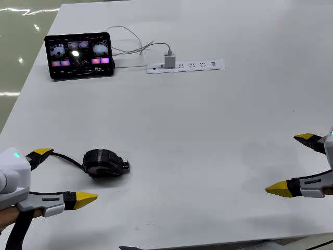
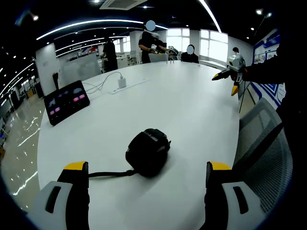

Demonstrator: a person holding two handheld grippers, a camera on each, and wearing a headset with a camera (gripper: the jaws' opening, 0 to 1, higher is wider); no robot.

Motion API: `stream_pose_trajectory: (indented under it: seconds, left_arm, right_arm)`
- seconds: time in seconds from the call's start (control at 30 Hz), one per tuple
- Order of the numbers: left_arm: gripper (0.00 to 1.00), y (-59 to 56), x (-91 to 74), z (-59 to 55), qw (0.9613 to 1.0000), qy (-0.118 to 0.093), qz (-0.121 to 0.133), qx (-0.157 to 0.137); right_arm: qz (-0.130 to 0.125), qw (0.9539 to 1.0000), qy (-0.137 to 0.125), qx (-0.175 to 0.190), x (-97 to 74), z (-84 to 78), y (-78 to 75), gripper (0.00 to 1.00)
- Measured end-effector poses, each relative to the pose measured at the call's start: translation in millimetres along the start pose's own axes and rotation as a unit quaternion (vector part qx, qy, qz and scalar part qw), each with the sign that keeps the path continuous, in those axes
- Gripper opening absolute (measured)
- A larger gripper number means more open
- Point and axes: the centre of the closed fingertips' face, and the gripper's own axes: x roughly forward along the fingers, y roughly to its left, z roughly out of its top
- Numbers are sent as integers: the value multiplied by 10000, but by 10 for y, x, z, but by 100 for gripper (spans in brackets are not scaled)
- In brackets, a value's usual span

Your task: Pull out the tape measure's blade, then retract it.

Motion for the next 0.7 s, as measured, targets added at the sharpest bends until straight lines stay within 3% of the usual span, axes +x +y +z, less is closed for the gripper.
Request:
stream_pose_trajectory:
  seconds: [0.7]
  left_arm:
    - [99,16,13,24,10000,-4,-74,62]
  right_arm:
    - [80,9999,57,42,15,-21,34,99]
